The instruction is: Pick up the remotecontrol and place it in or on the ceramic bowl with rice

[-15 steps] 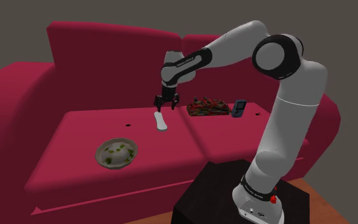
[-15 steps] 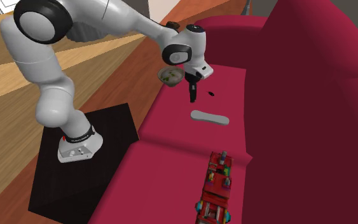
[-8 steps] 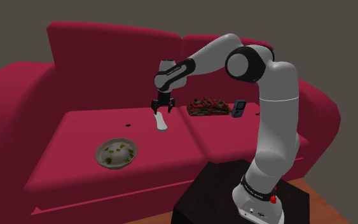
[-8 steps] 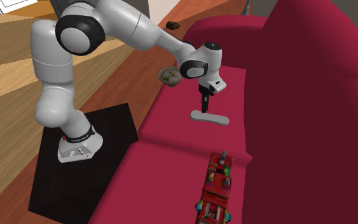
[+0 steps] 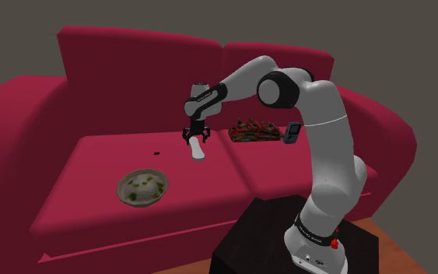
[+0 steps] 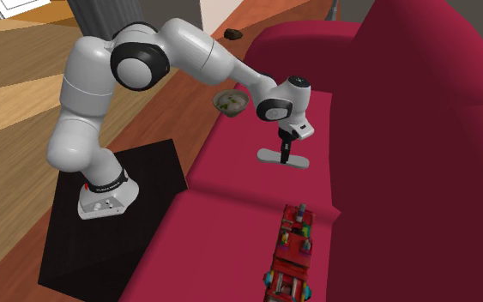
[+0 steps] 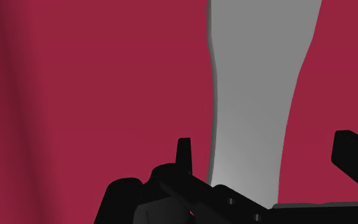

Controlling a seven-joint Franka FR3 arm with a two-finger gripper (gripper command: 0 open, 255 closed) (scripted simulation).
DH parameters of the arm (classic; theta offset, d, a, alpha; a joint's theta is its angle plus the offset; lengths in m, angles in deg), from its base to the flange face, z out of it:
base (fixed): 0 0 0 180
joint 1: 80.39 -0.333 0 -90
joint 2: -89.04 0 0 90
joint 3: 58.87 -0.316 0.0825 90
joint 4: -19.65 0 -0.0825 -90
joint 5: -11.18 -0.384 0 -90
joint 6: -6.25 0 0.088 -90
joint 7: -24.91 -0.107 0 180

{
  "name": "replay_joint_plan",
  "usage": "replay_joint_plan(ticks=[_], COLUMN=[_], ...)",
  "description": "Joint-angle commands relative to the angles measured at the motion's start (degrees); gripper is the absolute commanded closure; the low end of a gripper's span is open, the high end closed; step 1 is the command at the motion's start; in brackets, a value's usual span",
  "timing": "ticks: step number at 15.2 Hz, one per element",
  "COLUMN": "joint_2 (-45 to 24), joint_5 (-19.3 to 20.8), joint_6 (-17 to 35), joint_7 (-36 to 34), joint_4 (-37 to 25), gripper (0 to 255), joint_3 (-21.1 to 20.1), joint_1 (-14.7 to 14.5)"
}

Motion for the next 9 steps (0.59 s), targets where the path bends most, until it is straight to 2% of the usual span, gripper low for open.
replay_joint_plan(ticks=[1, 9], joint_2=[-1.0, -2.3], joint_5=[-0.1, -0.2], joint_6=[1.1, 2.5], joint_7=[0.1, 0.2], joint_4=[0.1, 0.1], gripper=[0, 0], joint_3=[0.0, -0.1], joint_1=[0.1, 0.1])
